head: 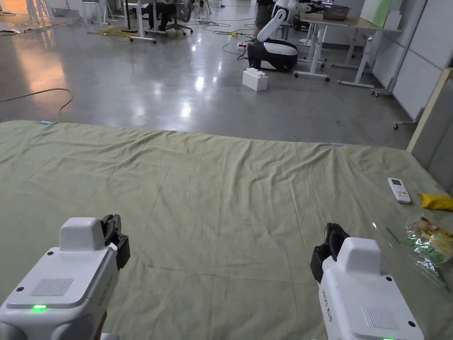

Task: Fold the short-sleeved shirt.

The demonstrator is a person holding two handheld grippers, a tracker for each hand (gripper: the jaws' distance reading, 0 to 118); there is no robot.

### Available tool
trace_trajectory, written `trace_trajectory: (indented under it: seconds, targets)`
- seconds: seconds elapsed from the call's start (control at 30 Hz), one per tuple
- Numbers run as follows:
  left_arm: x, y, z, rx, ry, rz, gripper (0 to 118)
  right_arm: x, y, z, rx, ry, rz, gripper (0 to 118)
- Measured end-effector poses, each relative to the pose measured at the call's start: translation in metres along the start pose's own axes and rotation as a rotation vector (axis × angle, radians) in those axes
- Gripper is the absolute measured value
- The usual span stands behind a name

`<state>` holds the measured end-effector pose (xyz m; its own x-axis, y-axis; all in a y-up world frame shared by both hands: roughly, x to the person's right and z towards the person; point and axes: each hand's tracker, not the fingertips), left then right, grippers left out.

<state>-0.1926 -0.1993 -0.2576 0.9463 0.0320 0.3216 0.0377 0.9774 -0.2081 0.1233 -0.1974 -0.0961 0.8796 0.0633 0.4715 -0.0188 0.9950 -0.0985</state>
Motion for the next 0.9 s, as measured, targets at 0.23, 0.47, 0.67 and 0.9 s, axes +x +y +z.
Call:
trace_trajectory:
  seconds: [0.23,0.47,0.67,0.9]
  targets:
    - [-0.003,0.009,0.002,0.030,0.022,-0.042,1,-0.007,0.005,-0.007,0.022,-0.022,0.012,1]
    - [-0.027,0.007,0.009,-0.069,-0.019,-0.115,1,-0.007,0.008,-0.013,0.014,-0.002,0.021,1]
    - [-0.084,-0.031,0.013,-0.307,-0.051,-0.039,2,-0.004,-0.003,-0.015,-0.012,0.010,0.029,1]
    - [-0.145,-0.093,0.009,-0.677,-0.154,0.112,12,-0.008,-0.018,-0.017,-0.067,0.029,0.028,1]
